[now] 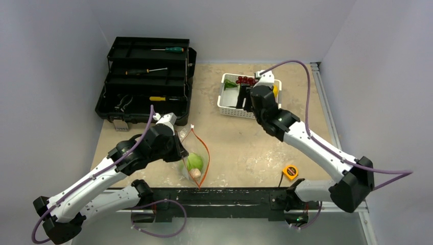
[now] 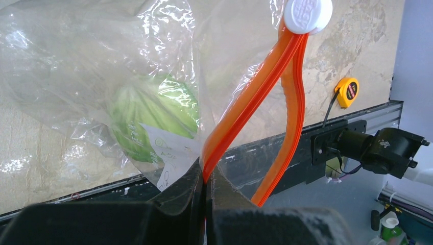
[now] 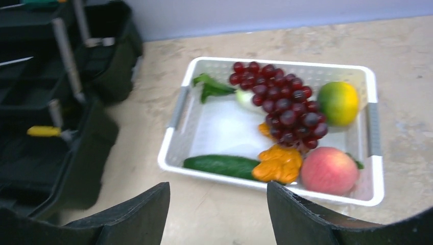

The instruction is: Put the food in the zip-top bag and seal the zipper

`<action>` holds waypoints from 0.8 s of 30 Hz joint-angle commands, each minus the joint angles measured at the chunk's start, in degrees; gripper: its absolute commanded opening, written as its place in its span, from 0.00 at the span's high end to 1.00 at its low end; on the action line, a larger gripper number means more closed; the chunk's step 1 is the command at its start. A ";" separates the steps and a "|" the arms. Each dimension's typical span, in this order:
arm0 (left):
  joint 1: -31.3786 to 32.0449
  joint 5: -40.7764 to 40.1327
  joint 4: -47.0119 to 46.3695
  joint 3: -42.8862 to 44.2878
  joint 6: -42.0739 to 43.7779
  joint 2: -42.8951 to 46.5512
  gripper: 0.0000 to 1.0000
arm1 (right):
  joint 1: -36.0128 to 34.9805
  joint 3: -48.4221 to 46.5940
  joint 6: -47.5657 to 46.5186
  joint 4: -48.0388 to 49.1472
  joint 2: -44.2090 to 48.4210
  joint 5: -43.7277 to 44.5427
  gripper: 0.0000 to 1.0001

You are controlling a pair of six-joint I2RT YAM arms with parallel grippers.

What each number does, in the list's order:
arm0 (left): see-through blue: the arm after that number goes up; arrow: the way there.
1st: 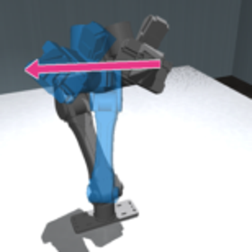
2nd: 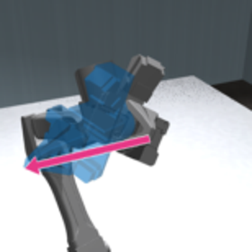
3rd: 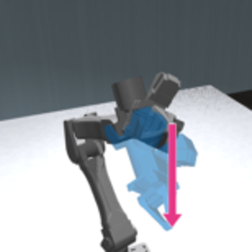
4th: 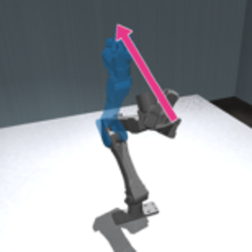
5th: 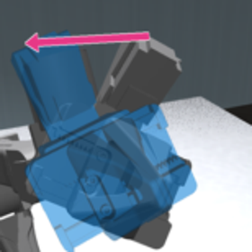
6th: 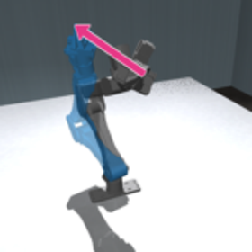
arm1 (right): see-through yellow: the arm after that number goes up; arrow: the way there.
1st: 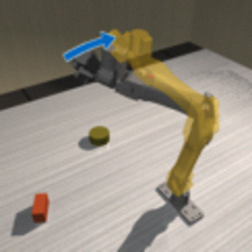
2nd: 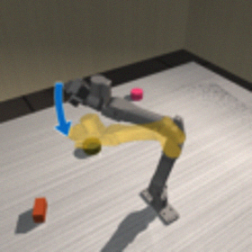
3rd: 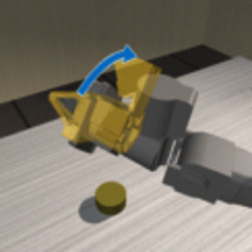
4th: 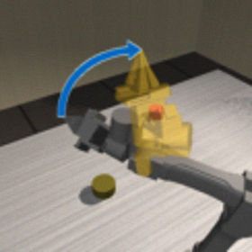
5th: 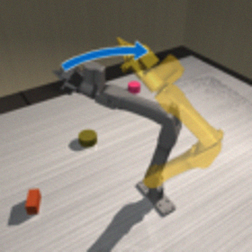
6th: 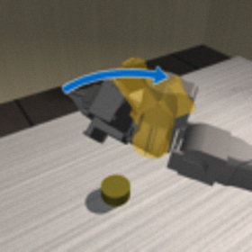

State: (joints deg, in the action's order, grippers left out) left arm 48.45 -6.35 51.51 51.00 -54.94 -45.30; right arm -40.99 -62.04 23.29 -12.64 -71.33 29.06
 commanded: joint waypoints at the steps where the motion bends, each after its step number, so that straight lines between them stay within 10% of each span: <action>1: 0.16 0.54 -1.52 0.60 -0.70 0.47 1.00 | 6.55 -4.89 1.95 -1.24 -6.47 1.23 0.31; 24: 0.22 0.51 -0.07 0.36 -0.87 1.08 1.00 | 14.97 -26.65 -19.92 -0.23 -41.18 10.46 0.20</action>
State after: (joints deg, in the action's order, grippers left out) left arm 48.45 -6.17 51.81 50.98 -54.96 -45.08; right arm -26.17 -84.66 8.56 -14.41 -112.22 33.56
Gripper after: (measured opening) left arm 0.003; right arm 0.796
